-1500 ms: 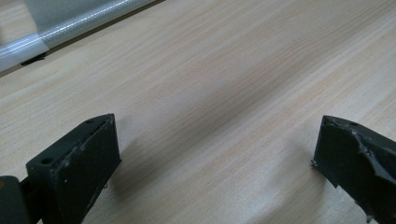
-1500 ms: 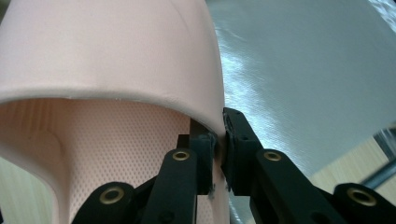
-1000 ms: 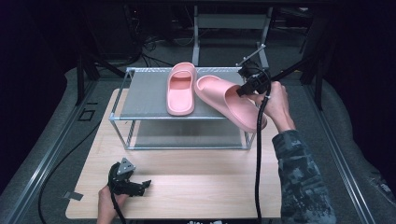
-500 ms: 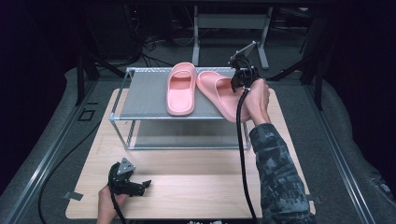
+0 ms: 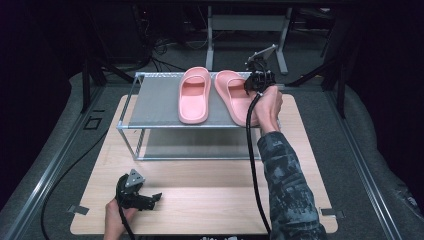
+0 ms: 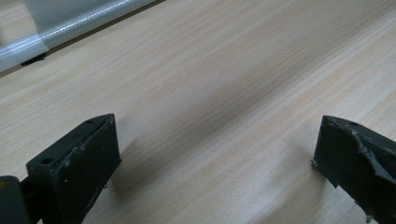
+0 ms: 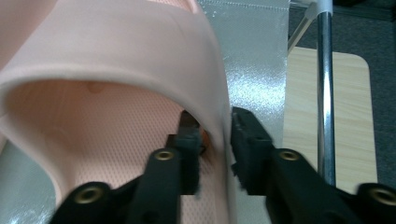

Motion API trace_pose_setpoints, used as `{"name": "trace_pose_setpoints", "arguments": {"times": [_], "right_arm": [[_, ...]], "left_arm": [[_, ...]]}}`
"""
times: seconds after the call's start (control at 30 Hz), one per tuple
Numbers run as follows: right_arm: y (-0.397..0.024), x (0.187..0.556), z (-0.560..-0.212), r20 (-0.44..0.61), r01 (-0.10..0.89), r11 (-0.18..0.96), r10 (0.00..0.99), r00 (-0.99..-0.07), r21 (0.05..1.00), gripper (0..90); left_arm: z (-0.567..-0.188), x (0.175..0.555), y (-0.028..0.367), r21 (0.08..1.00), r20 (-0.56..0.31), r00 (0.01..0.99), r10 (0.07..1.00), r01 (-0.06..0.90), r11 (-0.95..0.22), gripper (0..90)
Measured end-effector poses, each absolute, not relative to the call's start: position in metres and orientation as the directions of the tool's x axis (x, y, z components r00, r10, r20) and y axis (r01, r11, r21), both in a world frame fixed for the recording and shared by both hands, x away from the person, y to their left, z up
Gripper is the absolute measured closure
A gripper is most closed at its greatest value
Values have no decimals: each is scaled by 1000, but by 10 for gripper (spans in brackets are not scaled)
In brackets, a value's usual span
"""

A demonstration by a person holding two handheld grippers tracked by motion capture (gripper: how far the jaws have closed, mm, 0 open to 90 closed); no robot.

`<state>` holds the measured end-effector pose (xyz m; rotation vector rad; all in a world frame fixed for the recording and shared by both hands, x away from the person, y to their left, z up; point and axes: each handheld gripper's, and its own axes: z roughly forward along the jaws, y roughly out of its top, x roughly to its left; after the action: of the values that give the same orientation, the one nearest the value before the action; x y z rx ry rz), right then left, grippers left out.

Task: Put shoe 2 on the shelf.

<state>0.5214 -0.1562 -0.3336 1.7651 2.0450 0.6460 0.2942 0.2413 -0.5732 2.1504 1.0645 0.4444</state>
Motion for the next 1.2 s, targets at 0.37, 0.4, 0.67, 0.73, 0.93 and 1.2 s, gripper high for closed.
{"name": "trace_pose_setpoints", "arguments": {"times": [0.37, 0.4, 0.67, 0.73, 0.93, 1.2], "right_arm": [[-182, 482, -327, 51, 739, 174, 961, -271, 650, 651], [-184, 479, -326, 42, 737, 179, 962, -271, 651, 671], [-197, 470, -334, 12, 758, 216, 959, -282, 615, 823], [-191, 471, -338, 8, 762, 229, 956, -293, 606, 848], [-181, 475, -345, 62, 768, 207, 950, -305, 605, 878], [-154, 477, -345, 51, 747, 242, 937, -346, 619, 857]], "left_arm": [[-573, 294, 241, 708, 5, 608, 794, 558, -432, 2], [-573, 294, 241, 708, 5, 608, 794, 559, -432, 2], [-573, 294, 241, 708, 4, 606, 795, 560, -431, 2], [-573, 294, 241, 708, 4, 606, 795, 560, -431, 2], [-573, 294, 241, 708, 4, 606, 795, 560, -430, 2], [-573, 294, 241, 708, 3, 605, 796, 561, -429, 2]]}}
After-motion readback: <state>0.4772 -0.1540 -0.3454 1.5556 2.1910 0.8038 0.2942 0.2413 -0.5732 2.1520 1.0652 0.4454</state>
